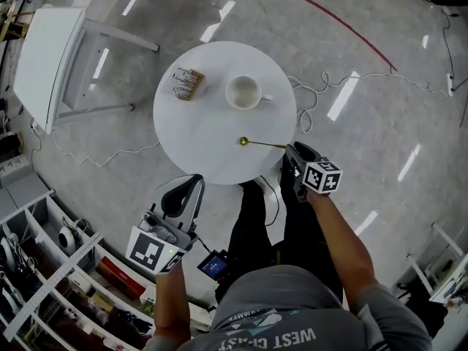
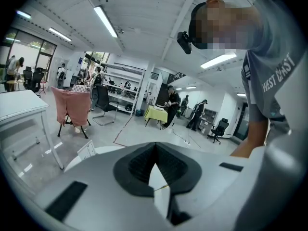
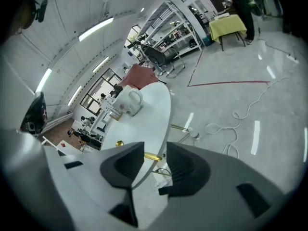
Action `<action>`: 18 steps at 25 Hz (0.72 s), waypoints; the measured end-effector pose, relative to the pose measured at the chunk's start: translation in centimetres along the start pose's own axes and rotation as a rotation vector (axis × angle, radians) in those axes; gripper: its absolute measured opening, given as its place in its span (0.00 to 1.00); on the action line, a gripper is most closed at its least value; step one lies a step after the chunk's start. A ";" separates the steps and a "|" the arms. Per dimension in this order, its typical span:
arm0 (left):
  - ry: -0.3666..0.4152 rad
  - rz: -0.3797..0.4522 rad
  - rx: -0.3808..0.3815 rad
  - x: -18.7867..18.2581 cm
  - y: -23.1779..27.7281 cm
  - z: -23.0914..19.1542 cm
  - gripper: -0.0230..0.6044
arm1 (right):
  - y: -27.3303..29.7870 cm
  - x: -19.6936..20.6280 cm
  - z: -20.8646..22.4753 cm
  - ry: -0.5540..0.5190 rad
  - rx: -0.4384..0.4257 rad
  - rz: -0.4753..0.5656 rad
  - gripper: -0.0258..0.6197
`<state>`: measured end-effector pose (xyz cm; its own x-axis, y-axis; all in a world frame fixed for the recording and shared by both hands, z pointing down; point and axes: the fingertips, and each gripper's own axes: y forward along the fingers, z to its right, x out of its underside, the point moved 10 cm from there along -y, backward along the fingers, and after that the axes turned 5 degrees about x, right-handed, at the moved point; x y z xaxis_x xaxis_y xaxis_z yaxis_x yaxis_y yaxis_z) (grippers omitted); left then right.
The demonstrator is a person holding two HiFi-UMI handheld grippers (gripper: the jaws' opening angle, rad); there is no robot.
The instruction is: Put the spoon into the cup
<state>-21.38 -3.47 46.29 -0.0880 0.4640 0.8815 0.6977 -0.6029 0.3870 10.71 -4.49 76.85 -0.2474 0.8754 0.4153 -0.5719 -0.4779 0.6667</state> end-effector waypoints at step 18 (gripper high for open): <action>-0.002 -0.012 -0.001 0.0 0.2 0.4 0.04 | 1.2 1.6 1.5 0.172 -0.101 -0.003 0.17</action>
<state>-20.95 -3.35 46.33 -0.0952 0.4724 0.8762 0.6960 -0.5977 0.3979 10.79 -3.73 79.22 -0.3702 0.8806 0.2958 -0.6467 -0.4729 0.5984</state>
